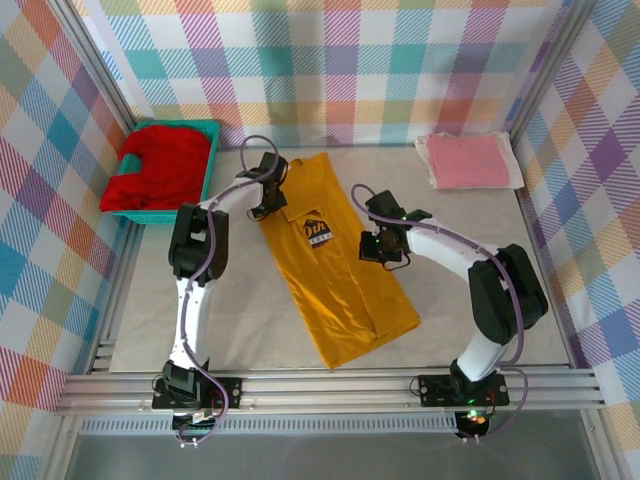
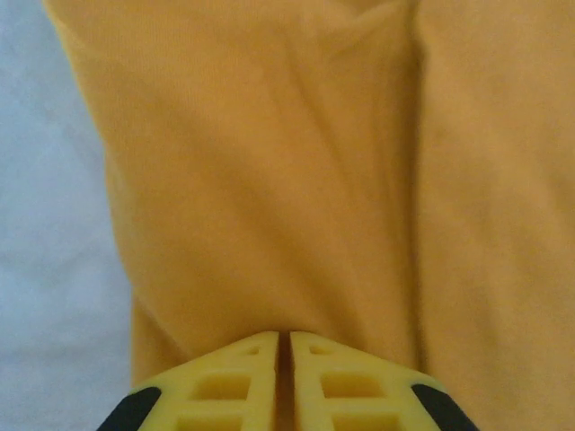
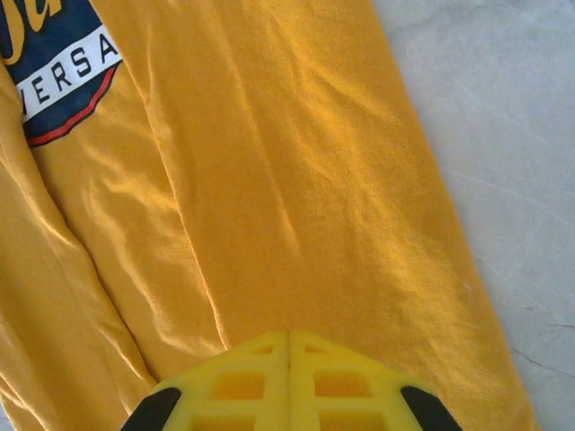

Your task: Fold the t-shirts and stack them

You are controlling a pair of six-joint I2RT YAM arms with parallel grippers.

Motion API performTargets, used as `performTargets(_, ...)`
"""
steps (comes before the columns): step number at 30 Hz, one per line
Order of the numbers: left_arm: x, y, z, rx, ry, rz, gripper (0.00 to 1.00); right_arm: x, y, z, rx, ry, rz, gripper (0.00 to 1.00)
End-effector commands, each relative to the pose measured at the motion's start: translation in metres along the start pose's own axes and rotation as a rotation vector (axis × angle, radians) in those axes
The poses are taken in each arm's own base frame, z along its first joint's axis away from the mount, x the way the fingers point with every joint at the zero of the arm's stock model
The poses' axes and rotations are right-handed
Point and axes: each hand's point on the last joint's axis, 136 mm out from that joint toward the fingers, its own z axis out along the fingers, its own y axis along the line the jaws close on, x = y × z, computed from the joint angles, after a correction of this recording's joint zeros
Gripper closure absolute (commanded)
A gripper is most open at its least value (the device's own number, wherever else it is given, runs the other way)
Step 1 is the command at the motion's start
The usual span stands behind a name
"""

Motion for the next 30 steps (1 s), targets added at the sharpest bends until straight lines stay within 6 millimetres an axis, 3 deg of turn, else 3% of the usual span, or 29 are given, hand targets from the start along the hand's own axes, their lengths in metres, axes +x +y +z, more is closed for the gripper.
performTargets(1, -0.012, -0.006, 0.016, 0.018, 0.029, -0.05, 0.89, -0.007, 0.006, -0.018, -0.053, -0.052, -0.002, 1.0)
performTargets(9, -0.024, -0.066, 0.073, 0.203, 0.091, -0.06, 0.9, -0.004, -0.011, -0.047, -0.078, -0.149, 0.049, 1.0)
performTargets(12, -0.034, -0.084, 0.079, 0.284, 0.071, -0.084, 0.91, -0.005, -0.016, -0.054, -0.07, -0.168, 0.054, 1.0)
performTargets(18, -0.06, -0.15, 0.074, 0.615, -0.051, -0.064, 0.92, -0.009, -0.016, -0.057, -0.097, -0.184, 0.06, 1.0)
performTargets(22, -0.089, -0.18, 0.049, 0.791, -0.172, -0.034, 0.94, -0.012, -0.004, -0.055, -0.159, -0.166, 0.041, 1.0)
performTargets(27, -0.135, -0.176, -0.002, 0.805, -0.304, -0.008, 0.95, -0.019, 0.004, -0.066, -0.196, -0.189, 0.032, 0.96)
performTargets(30, -0.157, -0.165, -0.052, 0.798, -0.312, 0.011, 0.85, -0.022, 0.002, -0.072, -0.203, -0.202, 0.049, 0.93)
